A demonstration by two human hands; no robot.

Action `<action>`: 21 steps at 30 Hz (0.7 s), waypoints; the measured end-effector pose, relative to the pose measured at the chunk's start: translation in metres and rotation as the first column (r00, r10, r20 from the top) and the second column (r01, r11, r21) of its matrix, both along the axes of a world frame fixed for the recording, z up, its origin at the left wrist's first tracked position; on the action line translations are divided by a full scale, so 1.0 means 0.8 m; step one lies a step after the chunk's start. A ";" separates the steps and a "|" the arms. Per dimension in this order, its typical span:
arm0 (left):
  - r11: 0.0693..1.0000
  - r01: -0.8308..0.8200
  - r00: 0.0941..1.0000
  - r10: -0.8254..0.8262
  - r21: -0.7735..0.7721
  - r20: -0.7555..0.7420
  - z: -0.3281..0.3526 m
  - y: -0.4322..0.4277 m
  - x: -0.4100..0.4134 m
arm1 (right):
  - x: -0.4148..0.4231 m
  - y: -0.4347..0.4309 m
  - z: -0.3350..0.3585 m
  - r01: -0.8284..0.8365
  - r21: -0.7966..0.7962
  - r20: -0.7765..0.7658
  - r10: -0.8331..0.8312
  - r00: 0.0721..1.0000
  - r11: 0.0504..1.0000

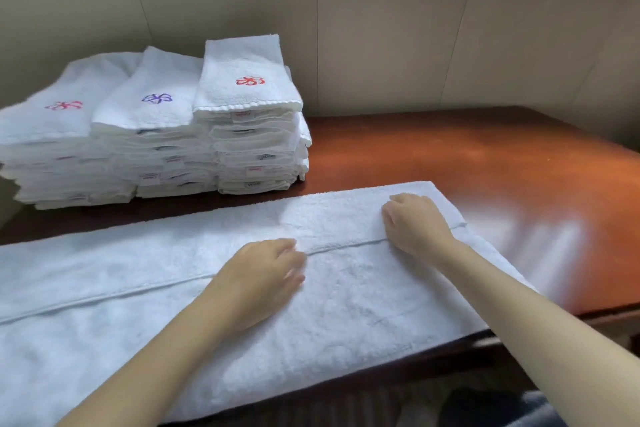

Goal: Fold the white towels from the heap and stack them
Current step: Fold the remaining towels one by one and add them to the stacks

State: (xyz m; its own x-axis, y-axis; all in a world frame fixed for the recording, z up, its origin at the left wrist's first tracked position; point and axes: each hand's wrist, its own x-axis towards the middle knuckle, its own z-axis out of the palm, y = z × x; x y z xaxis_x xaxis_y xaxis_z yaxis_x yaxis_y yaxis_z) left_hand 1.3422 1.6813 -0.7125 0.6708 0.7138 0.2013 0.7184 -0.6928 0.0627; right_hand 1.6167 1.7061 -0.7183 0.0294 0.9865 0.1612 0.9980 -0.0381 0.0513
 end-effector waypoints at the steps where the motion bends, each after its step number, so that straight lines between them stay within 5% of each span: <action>1: 0.996 0.088 0.996 -0.088 0.016 -0.002 0.003 -0.015 -0.003 | -0.015 -0.011 0.006 -0.138 0.033 -0.041 0.139 0.989 0.990; 5: 0.964 0.264 0.964 -0.263 0.026 -0.039 -0.001 -0.073 -0.035 | -0.068 -0.066 0.011 -0.551 0.043 -0.072 0.553 0.830 0.833; 8: 0.957 0.291 0.951 -0.286 0.019 -0.118 -0.020 -0.105 -0.068 | -0.096 -0.104 0.003 -0.698 0.020 -0.069 0.697 0.714 0.716; 11: 0.951 0.273 0.952 -0.245 0.146 -0.185 -0.033 -0.114 -0.094 | -0.113 -0.127 0.000 -0.720 -0.061 -0.101 0.713 0.694 0.692; 14: 0.934 0.249 0.968 -0.241 0.256 -0.063 -0.036 -0.117 -0.112 | -0.126 -0.138 0.000 -0.750 -0.120 -0.066 0.749 0.659 0.650; 21: 0.961 0.045 0.997 -0.061 0.273 0.053 0.003 -0.102 -0.137 | -0.159 -0.134 0.012 -0.747 -0.123 -0.009 0.752 0.659 0.653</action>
